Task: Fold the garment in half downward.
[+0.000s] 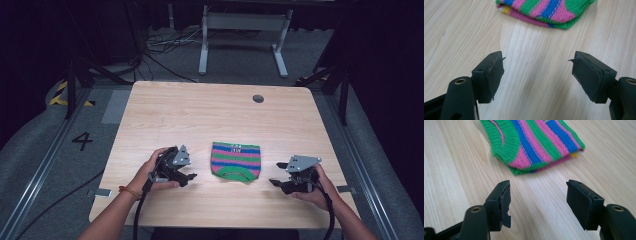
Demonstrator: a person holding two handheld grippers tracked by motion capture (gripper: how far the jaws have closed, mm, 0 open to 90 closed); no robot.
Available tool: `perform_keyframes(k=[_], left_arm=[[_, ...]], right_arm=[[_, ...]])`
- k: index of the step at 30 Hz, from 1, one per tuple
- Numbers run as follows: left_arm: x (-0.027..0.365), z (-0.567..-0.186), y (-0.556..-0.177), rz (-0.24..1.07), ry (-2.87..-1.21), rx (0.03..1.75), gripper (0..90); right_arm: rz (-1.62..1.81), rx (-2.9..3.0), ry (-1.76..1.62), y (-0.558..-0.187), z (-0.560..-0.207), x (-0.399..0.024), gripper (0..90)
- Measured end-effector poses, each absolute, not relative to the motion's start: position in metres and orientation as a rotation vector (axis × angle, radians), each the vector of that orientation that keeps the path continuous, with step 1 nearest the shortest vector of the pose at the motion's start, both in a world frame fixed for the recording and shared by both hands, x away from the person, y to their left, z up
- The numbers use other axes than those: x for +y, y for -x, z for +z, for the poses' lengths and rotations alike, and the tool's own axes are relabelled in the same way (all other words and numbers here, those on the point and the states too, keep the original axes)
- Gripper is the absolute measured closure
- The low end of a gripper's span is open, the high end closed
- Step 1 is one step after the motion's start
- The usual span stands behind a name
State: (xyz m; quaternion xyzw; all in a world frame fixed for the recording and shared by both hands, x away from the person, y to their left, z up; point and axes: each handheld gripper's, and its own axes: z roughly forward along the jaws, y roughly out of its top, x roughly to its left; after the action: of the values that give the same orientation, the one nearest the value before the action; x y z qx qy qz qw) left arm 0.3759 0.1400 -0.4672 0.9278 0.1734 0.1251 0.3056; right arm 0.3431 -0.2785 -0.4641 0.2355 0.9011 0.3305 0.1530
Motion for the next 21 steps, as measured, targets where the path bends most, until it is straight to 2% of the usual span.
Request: perform_keyframes(k=[11,21], left_arm=[[0.174,-0.474,-0.364,0.371,-2.525,0.511,25.7],[0.206,-0.479,-0.351,0.372,-2.511,0.597,23.7]], right_arm=[[0.927,2.539,-0.764,-0.333,-0.467,-0.311,33.8],[0.915,2.510,-0.851,-0.324,-0.475,-0.336,32.9]])
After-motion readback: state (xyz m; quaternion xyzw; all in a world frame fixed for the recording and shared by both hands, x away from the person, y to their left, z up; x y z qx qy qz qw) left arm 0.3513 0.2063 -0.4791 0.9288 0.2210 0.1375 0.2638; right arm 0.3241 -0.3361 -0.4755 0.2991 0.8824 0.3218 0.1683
